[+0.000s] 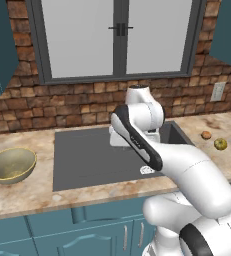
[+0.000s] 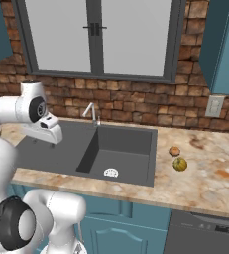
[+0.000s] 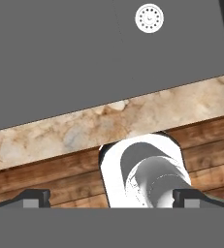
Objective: Remove the tangerine and squash from the sink. Then move the bowl and cup from the counter to the sink for washing.
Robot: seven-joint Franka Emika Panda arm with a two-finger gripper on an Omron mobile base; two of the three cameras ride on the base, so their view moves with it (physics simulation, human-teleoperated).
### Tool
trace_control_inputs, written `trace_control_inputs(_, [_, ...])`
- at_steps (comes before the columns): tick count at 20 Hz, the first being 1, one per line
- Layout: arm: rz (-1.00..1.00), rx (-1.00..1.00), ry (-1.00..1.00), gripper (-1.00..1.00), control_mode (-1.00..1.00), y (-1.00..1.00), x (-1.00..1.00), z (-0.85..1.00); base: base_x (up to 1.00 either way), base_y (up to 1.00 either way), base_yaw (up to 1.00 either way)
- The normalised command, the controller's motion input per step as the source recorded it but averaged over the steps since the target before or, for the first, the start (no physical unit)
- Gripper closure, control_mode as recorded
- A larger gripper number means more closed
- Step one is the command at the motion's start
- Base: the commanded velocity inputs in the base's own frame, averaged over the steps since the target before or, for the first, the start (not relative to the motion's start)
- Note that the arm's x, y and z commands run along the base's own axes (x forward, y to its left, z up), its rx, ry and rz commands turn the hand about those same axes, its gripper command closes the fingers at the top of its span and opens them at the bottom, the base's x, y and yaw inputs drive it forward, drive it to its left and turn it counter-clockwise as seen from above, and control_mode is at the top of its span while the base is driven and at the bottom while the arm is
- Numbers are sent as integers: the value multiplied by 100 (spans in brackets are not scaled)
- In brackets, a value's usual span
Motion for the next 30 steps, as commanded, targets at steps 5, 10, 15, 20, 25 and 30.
trace_control_inputs(5, [0,0,0,-100,-100,52,0,0,0,0,0])
trace_control_inputs(10, [0,0,0,-100,-100,55,0,0,0,0,0])
trace_control_inputs(15, [0,0,0,-100,-100,55,2,0,0,0,0])
trace_control_inputs(20, [0,0,0,-100,-100,52,3,0,0,0,0])
trace_control_inputs(25, [0,0,0,-100,-100,43,3,2,0,0,0])
trace_control_inputs(30, [0,0,0,-100,-100,32,3,6,0,0,0])
